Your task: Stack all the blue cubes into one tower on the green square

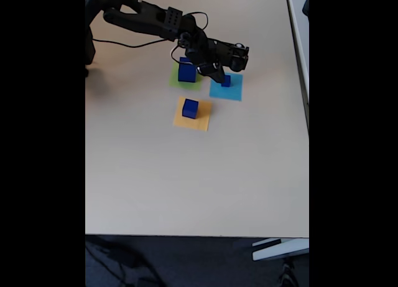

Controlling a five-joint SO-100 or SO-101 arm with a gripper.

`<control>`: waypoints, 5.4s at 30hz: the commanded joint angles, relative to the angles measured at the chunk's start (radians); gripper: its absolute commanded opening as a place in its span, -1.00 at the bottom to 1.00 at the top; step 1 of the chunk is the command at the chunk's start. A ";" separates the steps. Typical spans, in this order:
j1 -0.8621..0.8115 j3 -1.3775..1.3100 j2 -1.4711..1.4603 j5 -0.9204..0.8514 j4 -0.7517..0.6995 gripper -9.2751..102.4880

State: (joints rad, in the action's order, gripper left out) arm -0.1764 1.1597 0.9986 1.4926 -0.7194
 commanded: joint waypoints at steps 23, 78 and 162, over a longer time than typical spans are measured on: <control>0.032 -0.064 -0.025 0.048 0.077 -0.82; 0.025 0.054 -0.009 0.052 0.166 -0.62; -0.144 0.727 0.635 -0.213 0.196 0.14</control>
State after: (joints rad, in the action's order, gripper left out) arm -0.3129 1.9129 1.5739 1.2855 -0.5001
